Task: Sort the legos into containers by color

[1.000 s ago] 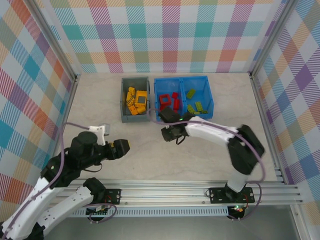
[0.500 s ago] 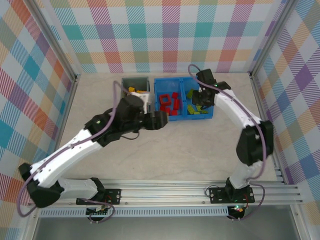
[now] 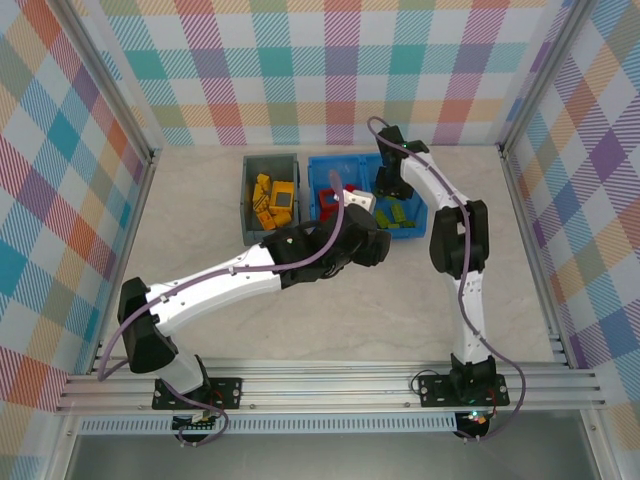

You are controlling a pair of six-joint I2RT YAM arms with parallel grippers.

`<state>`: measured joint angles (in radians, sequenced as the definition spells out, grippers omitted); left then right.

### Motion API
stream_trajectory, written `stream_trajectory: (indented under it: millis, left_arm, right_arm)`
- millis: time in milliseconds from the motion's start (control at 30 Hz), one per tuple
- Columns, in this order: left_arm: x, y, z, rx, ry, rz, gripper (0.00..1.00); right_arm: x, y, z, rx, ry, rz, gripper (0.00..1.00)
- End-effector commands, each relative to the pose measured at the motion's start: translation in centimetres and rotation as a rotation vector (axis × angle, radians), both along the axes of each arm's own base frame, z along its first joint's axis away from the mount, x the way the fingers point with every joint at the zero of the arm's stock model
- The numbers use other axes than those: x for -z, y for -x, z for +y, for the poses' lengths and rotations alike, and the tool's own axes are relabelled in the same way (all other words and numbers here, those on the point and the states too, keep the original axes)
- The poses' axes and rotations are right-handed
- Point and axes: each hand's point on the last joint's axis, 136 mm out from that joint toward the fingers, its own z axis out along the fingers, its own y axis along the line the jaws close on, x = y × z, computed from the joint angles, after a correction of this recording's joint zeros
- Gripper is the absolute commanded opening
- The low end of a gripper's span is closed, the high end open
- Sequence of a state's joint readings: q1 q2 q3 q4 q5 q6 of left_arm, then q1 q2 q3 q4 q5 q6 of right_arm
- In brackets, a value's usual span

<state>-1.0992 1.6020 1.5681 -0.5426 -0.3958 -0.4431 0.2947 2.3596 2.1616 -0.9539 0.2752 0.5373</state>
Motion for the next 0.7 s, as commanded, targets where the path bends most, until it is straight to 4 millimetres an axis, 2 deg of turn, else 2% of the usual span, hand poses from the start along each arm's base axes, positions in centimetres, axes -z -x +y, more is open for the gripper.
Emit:
stream_trajectory:
  millis: [0,100,167,233,367,433,533,600,667]
  left_arm:
    - [-2.3,0.3,-0.2,0.008,0.047,-0.055,0.75]
    - [-1.4,0.7,-0.1,0.012,0.039,-0.042,0.75]
    - [-0.9,0.8,0.0,0.01,0.031,-0.038,0.75]
    - [-0.5,1.0,0.1,0.005,0.026,-0.034,0.75]
    - [-0.7,1.1,0.9,-0.011,0.026,-0.035,0.75]
    - [-0.9,0.9,1.9,-0.053,0.007,-0.041,0.75]
    - [-1.3,0.7,4.0,-0.114,-0.036,-0.052,0.75]
    - [-1.8,0.7,5.4,-0.136,-0.03,-0.046,0.77]
    - [-2.4,0.6,7.4,-0.167,-0.012,-0.028,0.8]
  right_arm:
    - [0.1,-0.9,0.1,0.032,-0.029,0.018,0.34]
    - [0.3,-1.0,0.4,0.037,-0.041,0.031,0.48]
    - [-0.5,-1.2,0.9,0.025,-0.061,0.008,0.56]
    - [-1.7,-1.1,1.5,0.004,-0.074,-0.016,0.59]
    - [-5.7,-0.2,2.3,-0.029,-0.077,-0.077,0.6]
    - [-8.1,0.8,2.4,-0.032,-0.071,-0.112,0.61]
    - [-12.3,2.9,2.2,-0.041,-0.082,-0.195,0.64]
    - [-15.3,5.0,1.3,-0.04,-0.092,-0.262,0.66]
    - [-17.5,7.4,0.2,-0.046,-0.089,-0.324,0.73]
